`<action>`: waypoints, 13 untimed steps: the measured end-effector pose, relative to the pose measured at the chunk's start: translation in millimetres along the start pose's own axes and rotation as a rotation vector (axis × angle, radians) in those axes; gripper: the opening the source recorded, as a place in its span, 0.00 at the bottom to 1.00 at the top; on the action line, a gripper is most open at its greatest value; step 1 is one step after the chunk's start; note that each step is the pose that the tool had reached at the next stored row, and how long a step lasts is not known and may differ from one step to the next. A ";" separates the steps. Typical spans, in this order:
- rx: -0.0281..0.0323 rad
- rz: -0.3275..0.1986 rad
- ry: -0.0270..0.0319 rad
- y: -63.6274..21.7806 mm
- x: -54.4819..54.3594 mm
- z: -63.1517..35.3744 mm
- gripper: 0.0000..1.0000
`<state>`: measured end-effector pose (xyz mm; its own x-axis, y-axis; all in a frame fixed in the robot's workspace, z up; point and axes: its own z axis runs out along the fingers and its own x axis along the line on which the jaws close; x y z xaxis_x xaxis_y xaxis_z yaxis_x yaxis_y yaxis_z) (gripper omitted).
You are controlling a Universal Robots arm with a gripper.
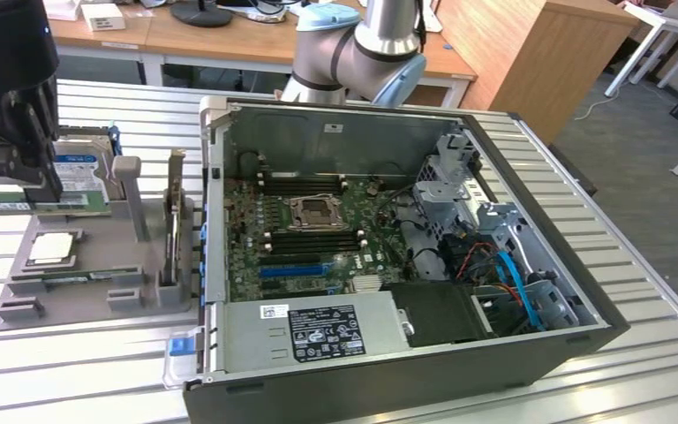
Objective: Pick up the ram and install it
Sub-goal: 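Pick up the ram and move it above insertion slot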
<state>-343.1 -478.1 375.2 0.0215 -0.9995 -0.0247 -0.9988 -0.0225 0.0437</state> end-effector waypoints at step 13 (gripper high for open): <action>-0.0001 0.000 0.0001 -0.5 0.0 -1.7 0.12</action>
<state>-342.5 -478.2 376.9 0.0216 -0.9995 -0.0246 -0.9988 -0.0226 0.0438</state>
